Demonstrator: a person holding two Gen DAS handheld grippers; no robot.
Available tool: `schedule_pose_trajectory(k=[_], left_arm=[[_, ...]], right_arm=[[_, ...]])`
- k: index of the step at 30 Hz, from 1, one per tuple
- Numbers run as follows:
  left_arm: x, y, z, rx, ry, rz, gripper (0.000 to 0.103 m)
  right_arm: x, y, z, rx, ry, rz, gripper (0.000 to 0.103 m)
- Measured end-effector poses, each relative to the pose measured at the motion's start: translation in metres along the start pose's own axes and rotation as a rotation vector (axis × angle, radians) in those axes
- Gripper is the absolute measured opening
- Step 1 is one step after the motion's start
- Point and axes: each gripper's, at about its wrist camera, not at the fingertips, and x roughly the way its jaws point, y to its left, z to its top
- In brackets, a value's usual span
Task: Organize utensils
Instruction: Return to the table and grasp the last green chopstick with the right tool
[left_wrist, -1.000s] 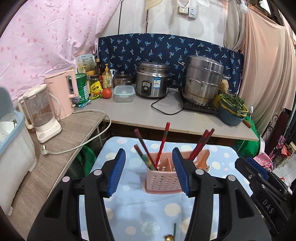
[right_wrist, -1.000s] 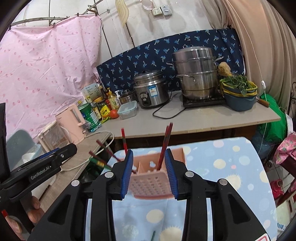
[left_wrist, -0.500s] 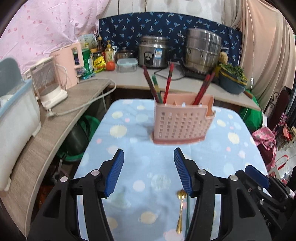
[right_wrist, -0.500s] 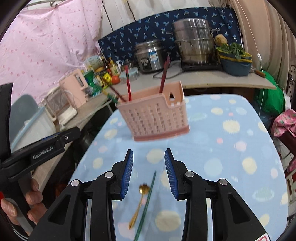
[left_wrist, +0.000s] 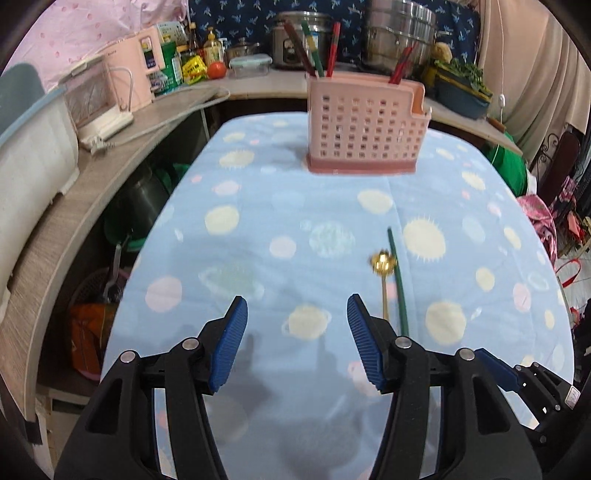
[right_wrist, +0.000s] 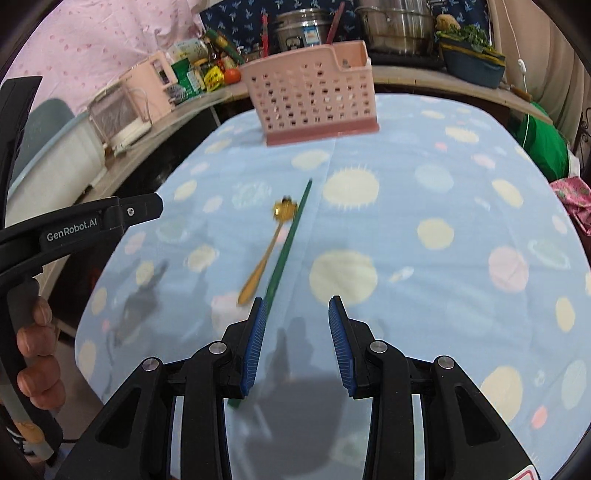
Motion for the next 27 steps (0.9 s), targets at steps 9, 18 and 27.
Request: schedule_pose_trajectory(k=[9, 18, 27], left_arm=[[0.013, 0.009, -0.042, 0.001, 0.091, 0.011, 0.053], [0.015, 0.022, -0.054, -0.031, 0.119, 0.027, 0.057], [0.017, 0.022, -0.055, -0.030, 0.123, 0.024, 0.059]], right_arm=[[0.004, 0.021, -0.024, -0.040, 0.038, 0.024, 0.035], [0.013, 0.034, -0.031, -0.073, 0.062, 0.024, 0.035], [0.013, 0.033, -0.034, -0.107, 0.036, -0.041, 0.017]])
